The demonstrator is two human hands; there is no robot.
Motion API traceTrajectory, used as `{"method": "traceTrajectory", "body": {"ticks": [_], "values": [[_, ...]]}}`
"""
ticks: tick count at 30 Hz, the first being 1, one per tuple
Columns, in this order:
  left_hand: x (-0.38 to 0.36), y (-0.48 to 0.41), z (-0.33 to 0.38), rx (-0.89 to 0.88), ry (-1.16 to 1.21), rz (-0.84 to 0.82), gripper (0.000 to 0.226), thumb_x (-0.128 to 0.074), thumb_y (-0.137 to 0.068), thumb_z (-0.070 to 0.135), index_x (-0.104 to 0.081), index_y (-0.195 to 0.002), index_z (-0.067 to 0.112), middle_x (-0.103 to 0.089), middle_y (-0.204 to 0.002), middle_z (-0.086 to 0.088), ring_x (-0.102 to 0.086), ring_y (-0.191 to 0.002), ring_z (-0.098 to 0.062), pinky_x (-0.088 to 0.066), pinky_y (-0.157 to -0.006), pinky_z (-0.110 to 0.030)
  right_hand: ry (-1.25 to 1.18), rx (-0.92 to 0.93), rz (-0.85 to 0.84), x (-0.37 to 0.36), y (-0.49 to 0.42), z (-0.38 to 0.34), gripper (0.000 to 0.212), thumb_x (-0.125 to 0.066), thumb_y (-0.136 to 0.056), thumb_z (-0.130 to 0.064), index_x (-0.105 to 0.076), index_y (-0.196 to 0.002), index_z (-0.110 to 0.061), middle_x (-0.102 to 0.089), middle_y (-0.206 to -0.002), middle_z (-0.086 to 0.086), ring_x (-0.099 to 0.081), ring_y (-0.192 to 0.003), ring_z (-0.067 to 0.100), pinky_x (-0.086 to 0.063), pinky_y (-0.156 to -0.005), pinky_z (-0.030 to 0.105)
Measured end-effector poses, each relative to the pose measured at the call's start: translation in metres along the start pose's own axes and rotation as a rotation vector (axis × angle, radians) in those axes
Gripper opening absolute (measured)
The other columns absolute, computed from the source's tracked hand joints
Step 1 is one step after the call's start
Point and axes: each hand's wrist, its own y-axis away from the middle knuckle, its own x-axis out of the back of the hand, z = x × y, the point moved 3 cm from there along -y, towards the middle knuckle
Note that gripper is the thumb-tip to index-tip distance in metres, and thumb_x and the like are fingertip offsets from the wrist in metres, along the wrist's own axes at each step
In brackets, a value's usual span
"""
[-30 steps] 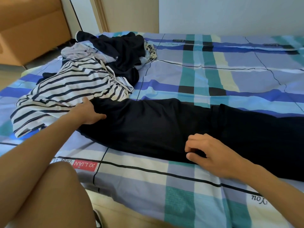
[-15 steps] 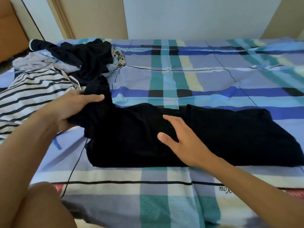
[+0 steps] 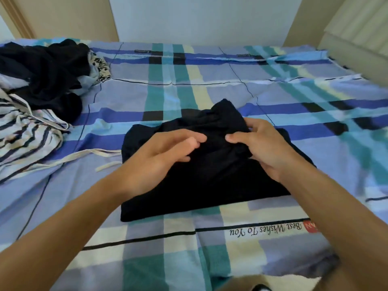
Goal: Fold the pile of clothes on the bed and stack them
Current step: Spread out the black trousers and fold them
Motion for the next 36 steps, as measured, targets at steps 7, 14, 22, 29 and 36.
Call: {"method": "traceTrajectory", "body": {"ticks": [7, 14, 22, 29, 36], "values": [[-0.008, 0.002, -0.050, -0.086, -0.630, 0.083, 0.054, -0.041, -0.087, 0.062, -0.057, -0.130, 0.034, -0.046, -0.143, 0.022, -0.039, -0.135, 0.004, -0.027, -0.109, -0.010, 0.117, -0.147, 0.107, 0.124, -0.009, 0.023, 0.026, -0.066, -0.090, -0.011, -0.069, -0.116, -0.011, -0.075, -0.110, 0.009, -0.071, -0.102, 0.027, -0.057, -0.088, 0.039], [-0.019, -0.001, -0.075, 0.029, -0.722, 0.149, 0.048, -0.048, -0.089, 0.060, -0.062, -0.124, 0.030, -0.040, -0.149, 0.008, -0.034, -0.140, -0.014, -0.036, -0.114, -0.041, 0.675, -0.433, 0.102, 0.172, -0.022, 0.087, 0.027, -0.073, -0.089, -0.014, -0.059, -0.111, -0.007, -0.065, -0.090, 0.012, -0.064, -0.077, 0.025, -0.054, -0.062, 0.032], [-0.005, -0.015, -0.069, 0.351, -0.081, 0.331, 0.037, -0.075, -0.086, 0.020, -0.065, -0.117, 0.039, -0.061, -0.124, 0.004, -0.062, -0.107, -0.008, -0.053, -0.090, -0.029, 0.321, -0.481, -0.022, 0.166, -0.031, 0.091, 0.055, -0.078, -0.079, -0.050, -0.066, -0.121, -0.017, -0.075, -0.113, 0.001, -0.071, -0.104, 0.023, -0.053, -0.097, 0.043], [0.005, -0.024, -0.048, 0.330, 0.133, 0.175, 0.083, -0.073, -0.079, -0.009, -0.050, -0.144, 0.035, -0.060, -0.136, 0.008, -0.063, -0.117, -0.008, -0.054, -0.093, -0.021, 0.020, -0.241, 0.035, 0.157, -0.027, 0.062, 0.051, -0.068, -0.087, -0.004, -0.058, -0.134, -0.021, -0.071, -0.122, 0.007, -0.073, -0.103, 0.025, -0.055, -0.091, 0.040], [0.060, 0.017, -0.023, 0.311, -0.008, 0.271, 0.091, -0.080, -0.074, -0.002, -0.044, -0.146, 0.040, -0.059, -0.130, 0.017, -0.065, -0.109, -0.003, -0.054, -0.081, -0.011, -0.015, -0.018, -0.166, 0.130, -0.008, 0.036, 0.084, -0.070, -0.076, -0.005, -0.046, -0.139, -0.055, -0.061, -0.136, -0.016, -0.065, -0.117, 0.010, -0.057, -0.087, 0.027]]}}
